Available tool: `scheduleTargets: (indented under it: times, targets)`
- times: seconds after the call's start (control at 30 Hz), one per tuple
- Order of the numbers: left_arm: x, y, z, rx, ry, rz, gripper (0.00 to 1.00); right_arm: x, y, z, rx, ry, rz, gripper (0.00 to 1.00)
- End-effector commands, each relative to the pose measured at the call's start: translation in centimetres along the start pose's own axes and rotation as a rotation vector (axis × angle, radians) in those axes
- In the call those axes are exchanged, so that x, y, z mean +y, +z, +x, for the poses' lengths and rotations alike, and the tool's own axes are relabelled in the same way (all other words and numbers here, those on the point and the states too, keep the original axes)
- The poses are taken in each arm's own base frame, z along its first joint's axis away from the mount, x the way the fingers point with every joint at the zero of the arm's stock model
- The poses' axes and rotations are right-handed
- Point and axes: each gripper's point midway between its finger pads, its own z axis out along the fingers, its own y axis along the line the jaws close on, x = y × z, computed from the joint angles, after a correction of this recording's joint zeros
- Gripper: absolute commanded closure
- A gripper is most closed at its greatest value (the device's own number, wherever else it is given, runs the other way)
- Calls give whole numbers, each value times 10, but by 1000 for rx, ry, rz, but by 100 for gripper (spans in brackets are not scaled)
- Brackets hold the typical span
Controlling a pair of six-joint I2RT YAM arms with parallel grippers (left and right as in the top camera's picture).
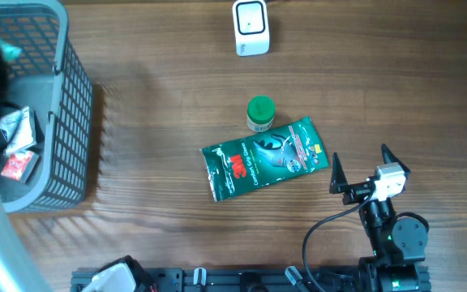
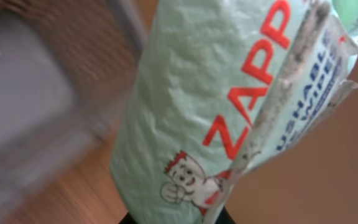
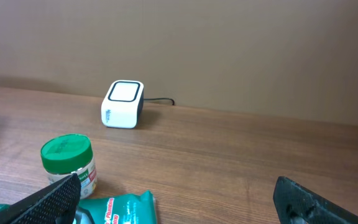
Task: Scan the item barcode
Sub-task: 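Reach the left gripper into the basket and grasp the pale green wipes packet, then move the packet under the scanner and drop it by the green pack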
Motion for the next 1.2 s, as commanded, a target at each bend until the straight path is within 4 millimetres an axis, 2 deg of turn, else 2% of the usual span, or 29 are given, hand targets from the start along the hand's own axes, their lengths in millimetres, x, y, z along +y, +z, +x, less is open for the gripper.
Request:
scheduleTargets:
  times: [0.0,0.13,0.23,0.27,0.3,0.37,0.4,0.47,0.53,0.6,0.7,0.73,0.83,0.9,0.97,1.0,1.03,1.13,1.17]
  targets:
    - [-46,-22,74,230,100,173,91,-1,0,-2,-11,-3,8,0]
    - [-71,-25,148,441,210,239,86,-1,0,-2,-11,-2,8,0]
    - [-77,-8,194,543,283,210,90,-1,0,-2,-11,-2,8,0]
    - [-76,2,209,571,308,186,92,-1,0,-2,-11,-3,8,0]
    - [-71,22,235,609,348,123,94,-1,0,-2,-11,-2,8,0]
    - [-57,48,260,632,395,26,96,-1,0,-2,-11,-3,8,0]
    - [-41,67,270,624,430,-64,96,-1,0,-2,-11,-3,8,0]
    - [-10,93,281,605,489,-227,96,-1,0,-2,-11,-3,8,0]
    - [19,108,296,644,478,-367,96,-1,0,-2,-11,-2,7,0]
    - [53,119,310,667,375,-562,96,-1,0,-2,-11,-2,8,0]
    - [91,130,328,675,278,-776,95,-1,0,-2,-11,-3,8,0]
    - [102,132,336,688,229,-845,92,-1,0,-2,-11,-3,8,0]
    - [117,134,365,778,110,-951,81,-1,0,-2,-11,-2,8,0]
    - [125,134,386,826,23,-1020,67,-1,0,-2,-11,-3,8,0]
    - [130,134,397,809,-47,-1081,53,-1,0,-2,-11,-3,8,0]
    - [134,135,401,787,-75,-1110,51,-1,0,-2,-11,-2,8,0]
    - [137,134,408,756,-113,-1148,49,-1,0,-2,-11,-3,8,0]
    - [135,135,418,762,-75,-1119,66,-1,0,-2,-11,-2,8,0]
    - [135,134,419,756,-62,-1118,65,-1,0,-2,-11,-2,8,0]
